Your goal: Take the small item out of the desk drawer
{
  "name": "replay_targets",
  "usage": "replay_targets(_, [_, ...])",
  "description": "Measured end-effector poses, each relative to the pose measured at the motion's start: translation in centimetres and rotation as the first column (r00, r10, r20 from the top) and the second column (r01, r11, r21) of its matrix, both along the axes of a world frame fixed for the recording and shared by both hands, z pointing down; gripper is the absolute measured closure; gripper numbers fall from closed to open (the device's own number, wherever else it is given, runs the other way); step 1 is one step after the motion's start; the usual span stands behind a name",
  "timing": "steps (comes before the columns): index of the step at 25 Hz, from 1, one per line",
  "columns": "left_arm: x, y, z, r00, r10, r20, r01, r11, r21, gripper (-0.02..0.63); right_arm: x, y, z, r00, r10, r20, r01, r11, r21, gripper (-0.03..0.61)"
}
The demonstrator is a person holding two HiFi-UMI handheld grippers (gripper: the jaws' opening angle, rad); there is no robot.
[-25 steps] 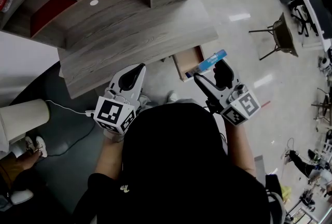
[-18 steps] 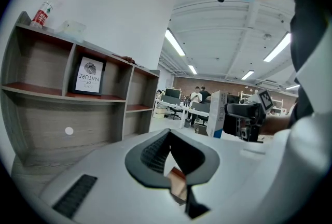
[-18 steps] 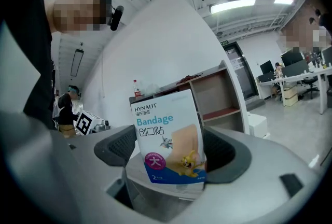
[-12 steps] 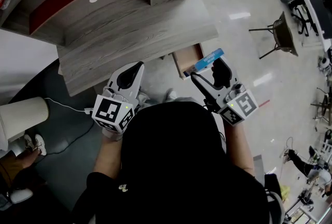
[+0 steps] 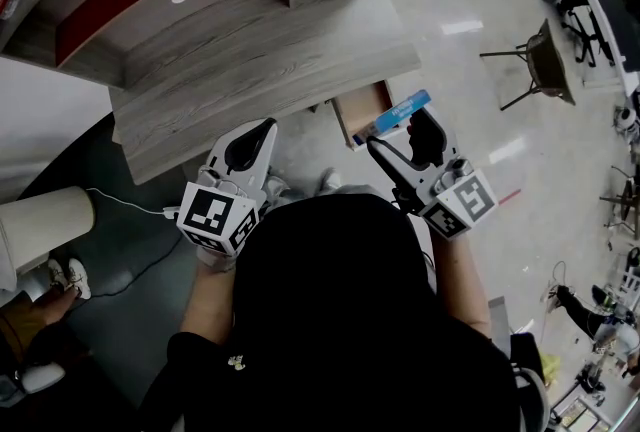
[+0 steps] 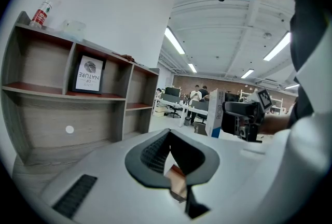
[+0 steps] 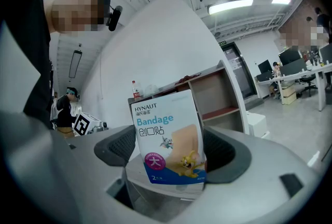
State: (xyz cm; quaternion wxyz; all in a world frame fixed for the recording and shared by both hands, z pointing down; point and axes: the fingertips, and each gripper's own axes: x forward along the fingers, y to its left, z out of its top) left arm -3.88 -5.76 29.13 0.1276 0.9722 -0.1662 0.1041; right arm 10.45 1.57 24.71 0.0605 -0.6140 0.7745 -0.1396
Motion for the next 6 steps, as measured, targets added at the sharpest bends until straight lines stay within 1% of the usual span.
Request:
replay_targets(2, [-0.09,0.05,0.05,1.000,-0.001,0.002,0.001,1.000,0.000,0.604,-0.13,-0.23,-0.39,0.999,0.016,0.038,-0.016,1.000,-0.001,0.172])
replay_targets(6, [-0.20,0.16,-0.04,1.000,-0.003,0.002,0.003,1.000,-0.001,0.604,-0.17,-0.21,-0.54,0.998,0.023,0.050,-0.023,1.000,-0.003,0.172])
